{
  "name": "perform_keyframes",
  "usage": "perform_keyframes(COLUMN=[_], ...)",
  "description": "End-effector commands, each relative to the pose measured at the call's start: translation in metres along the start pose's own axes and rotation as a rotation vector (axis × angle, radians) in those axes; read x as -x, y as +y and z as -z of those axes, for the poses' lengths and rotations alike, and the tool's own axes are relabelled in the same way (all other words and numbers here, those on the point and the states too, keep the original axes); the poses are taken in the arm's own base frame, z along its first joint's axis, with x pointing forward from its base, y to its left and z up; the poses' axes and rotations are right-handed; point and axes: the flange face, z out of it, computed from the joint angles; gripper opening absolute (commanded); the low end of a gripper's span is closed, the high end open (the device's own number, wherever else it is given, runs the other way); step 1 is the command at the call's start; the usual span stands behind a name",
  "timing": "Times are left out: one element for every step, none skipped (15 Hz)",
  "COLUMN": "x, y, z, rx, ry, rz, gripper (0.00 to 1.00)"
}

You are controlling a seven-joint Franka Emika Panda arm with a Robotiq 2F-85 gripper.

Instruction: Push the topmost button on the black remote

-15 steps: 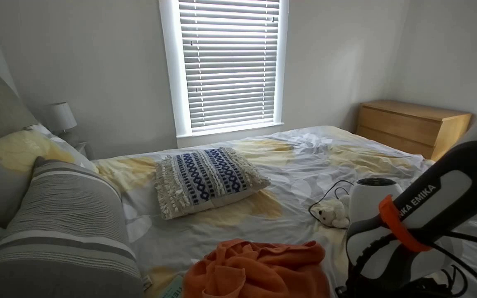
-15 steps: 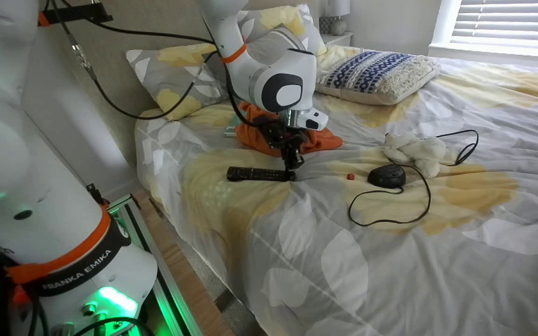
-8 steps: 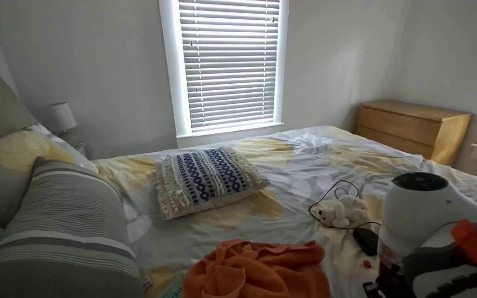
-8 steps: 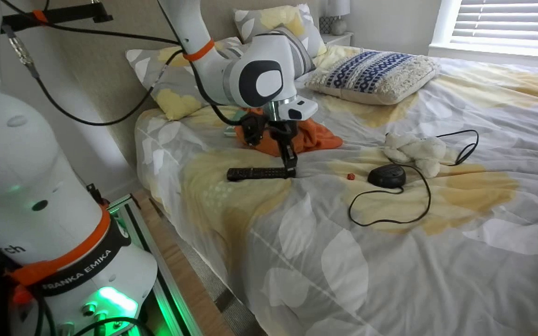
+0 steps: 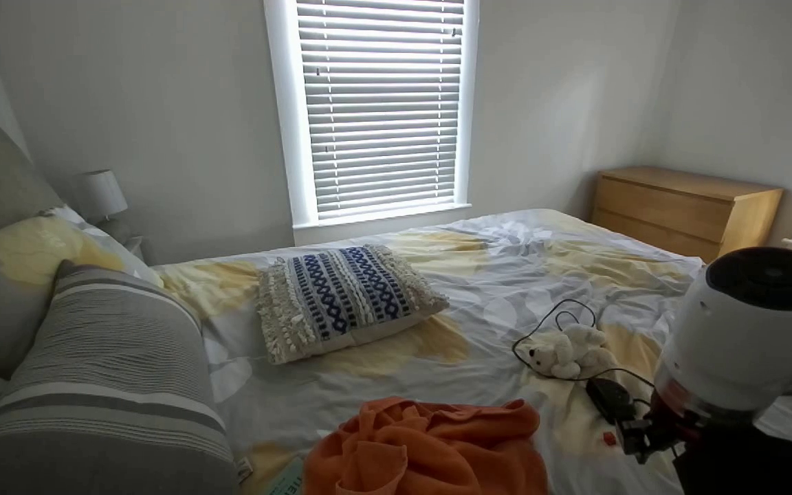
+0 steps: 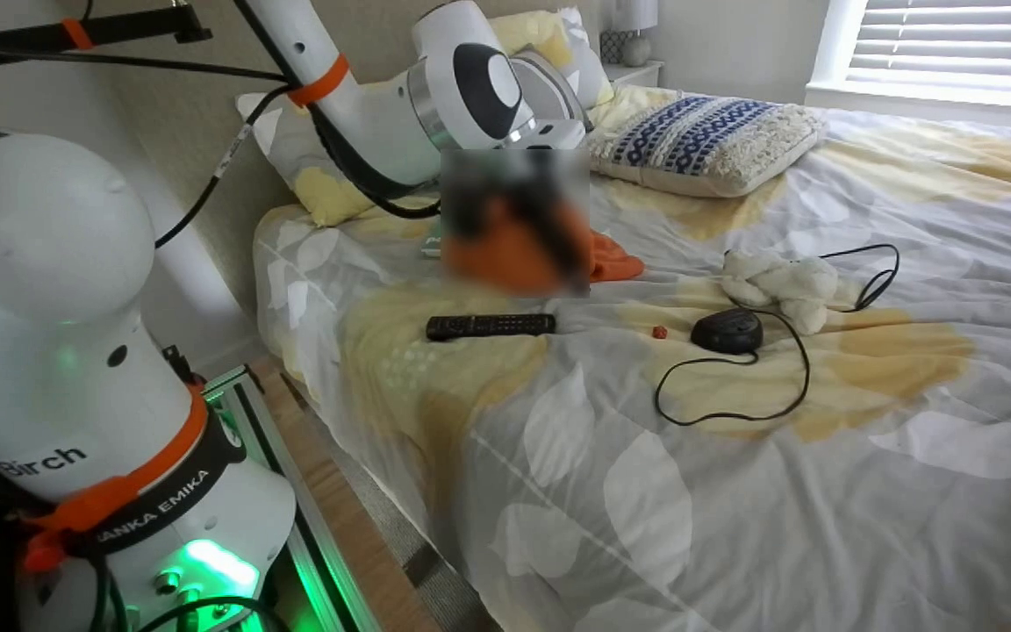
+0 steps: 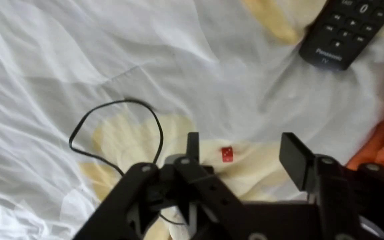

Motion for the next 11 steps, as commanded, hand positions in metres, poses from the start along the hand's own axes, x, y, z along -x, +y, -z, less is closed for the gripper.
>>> perform_keyframes(x=[0.006,0.008,0.012,0.016,0.022,0.032,0.012,0.018,0.023,0.025,0.026], y=[-0.006,-0.009,-0.011,-0.013,-0.017,-0.018,-0.021,-0.023,-0.023,-0.022,-0.022], z=[0.034,0.040,0.047,0.052,0.057,0.056,0.051,0.053,0.053,0.053,0.053], rx=[-0.066,-0.083,-0.105,-0.126,-0.156,-0.202,-0.134,-0.163,-0.176,-0.179,-0.179], ry=[0.105,0.128,0.144,0.158,0.162,0.144,0.162,0.158,0.152,0.148,0.147], rz=[0.043,0.059,0.083,0.109,0.141,0.203,0.142,0.166,0.179,0.185,0.187], gripper=[0.98,0.99,1.00,1.00,1.00,1.00,1.00,1.00,1.00,1.00,1.00])
